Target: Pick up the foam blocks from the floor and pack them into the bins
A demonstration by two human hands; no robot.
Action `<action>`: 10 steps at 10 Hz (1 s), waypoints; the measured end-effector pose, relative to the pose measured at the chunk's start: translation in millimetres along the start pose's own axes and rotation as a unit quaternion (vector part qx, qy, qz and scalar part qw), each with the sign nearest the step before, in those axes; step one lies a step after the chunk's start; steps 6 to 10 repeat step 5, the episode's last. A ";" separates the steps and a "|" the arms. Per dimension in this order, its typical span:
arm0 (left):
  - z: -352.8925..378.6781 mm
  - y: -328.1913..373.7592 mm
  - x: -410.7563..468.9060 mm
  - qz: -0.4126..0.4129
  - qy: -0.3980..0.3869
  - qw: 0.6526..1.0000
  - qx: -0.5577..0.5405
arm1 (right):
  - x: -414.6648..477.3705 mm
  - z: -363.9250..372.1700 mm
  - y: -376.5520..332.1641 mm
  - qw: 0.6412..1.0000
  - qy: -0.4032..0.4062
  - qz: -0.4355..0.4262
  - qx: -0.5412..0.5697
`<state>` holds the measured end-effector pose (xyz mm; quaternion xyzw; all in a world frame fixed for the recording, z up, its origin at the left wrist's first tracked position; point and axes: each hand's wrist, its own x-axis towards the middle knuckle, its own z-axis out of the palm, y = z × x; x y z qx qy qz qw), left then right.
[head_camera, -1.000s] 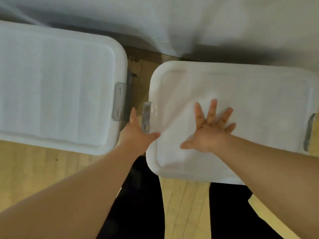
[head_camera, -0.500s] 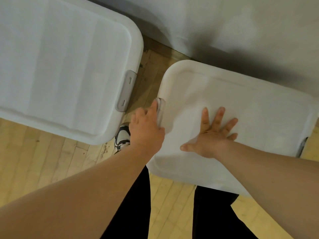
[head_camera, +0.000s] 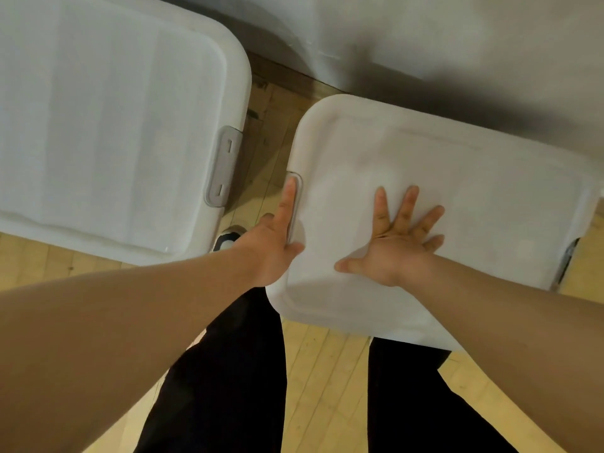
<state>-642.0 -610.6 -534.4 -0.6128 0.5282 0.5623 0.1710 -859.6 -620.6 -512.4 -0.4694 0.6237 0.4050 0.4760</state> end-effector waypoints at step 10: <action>-37.2 30.8 -31.2 0.013 0.065 0.986 0.156 | -36.5 -29.7 6.7 0.999 0.039 -0.011 -0.011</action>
